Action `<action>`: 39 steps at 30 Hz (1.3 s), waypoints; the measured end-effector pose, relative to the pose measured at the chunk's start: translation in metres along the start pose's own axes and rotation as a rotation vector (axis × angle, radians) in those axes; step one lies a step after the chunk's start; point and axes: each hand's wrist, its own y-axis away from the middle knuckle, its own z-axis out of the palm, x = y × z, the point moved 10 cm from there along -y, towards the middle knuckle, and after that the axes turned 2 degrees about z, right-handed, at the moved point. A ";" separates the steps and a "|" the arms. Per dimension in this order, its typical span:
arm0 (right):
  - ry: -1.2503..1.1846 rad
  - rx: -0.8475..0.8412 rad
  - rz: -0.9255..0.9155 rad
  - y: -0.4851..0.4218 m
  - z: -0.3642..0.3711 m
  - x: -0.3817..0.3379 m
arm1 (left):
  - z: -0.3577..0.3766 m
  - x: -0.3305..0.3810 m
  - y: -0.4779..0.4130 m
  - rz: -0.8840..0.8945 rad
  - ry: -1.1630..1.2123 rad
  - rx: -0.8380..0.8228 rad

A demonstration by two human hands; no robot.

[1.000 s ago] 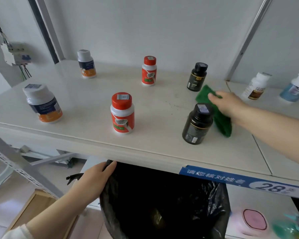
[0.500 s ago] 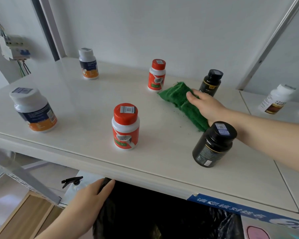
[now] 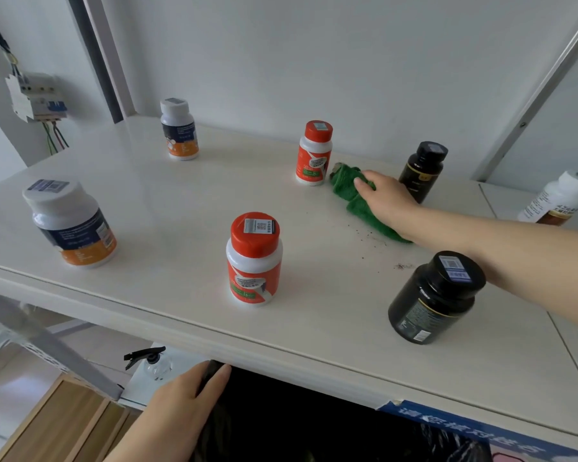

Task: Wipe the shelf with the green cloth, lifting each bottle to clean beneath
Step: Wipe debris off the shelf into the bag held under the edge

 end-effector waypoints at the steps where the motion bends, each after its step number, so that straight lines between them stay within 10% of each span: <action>1: 0.000 -0.034 -0.023 0.002 0.003 -0.001 | -0.001 0.001 0.001 0.006 0.001 0.005; 14: -0.392 -0.415 -0.235 0.020 0.015 -0.055 | 0.002 0.003 0.003 -0.007 -0.052 -0.034; 24: -0.020 -0.704 -0.406 0.039 0.073 -0.081 | 0.000 0.002 0.011 -0.025 -0.048 -0.014; 39: -0.099 -0.482 -0.261 0.064 0.005 -0.008 | 0.010 0.007 0.015 -0.062 -0.012 -0.006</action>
